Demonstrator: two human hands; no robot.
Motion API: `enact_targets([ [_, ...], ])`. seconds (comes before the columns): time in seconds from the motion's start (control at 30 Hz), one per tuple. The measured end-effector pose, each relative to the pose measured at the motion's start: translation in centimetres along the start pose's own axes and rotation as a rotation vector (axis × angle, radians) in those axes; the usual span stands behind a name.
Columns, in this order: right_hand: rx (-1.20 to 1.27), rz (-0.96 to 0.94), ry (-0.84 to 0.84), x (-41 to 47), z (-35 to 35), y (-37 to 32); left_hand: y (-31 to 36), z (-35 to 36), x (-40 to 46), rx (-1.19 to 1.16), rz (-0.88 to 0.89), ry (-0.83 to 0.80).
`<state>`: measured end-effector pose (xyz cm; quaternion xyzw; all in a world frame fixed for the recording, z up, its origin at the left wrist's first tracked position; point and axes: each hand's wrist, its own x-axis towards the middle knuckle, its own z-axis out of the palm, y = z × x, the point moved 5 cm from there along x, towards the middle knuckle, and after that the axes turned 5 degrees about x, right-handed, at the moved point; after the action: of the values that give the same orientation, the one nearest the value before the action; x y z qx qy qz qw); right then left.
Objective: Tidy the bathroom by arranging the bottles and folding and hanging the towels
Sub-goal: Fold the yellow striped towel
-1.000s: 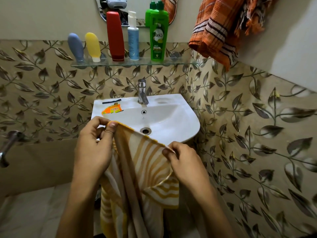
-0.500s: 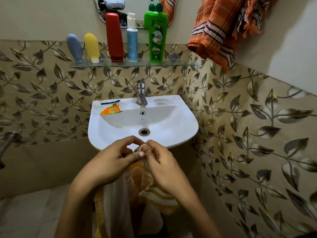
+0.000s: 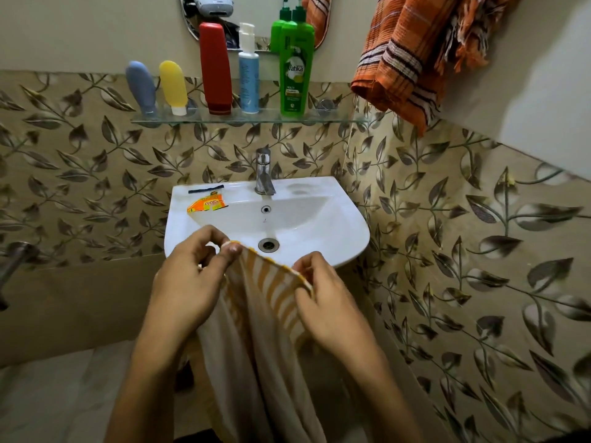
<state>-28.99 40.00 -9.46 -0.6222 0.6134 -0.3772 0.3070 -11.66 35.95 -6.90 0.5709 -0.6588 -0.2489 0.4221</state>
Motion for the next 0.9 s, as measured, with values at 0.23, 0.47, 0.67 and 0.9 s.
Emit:
enact_targets([
  [0.23,-0.031,0.073,0.124,-0.5,-2.9,1.2,-1.3,-0.1,-0.2,-0.119,-0.114,0.164],
  [0.47,0.157,0.026,0.059,-0.9,-1.9,0.0,-3.2,2.4,-0.3,-0.546,-0.604,0.087],
  [0.67,0.246,0.078,-0.138,-0.6,2.5,0.2,-3.3,4.0,-0.9,-0.715,-0.797,-0.139],
  [0.9,0.463,0.136,-0.152,-0.5,4.6,0.2,-2.8,3.5,-0.9,-0.798,-0.708,-0.198],
])
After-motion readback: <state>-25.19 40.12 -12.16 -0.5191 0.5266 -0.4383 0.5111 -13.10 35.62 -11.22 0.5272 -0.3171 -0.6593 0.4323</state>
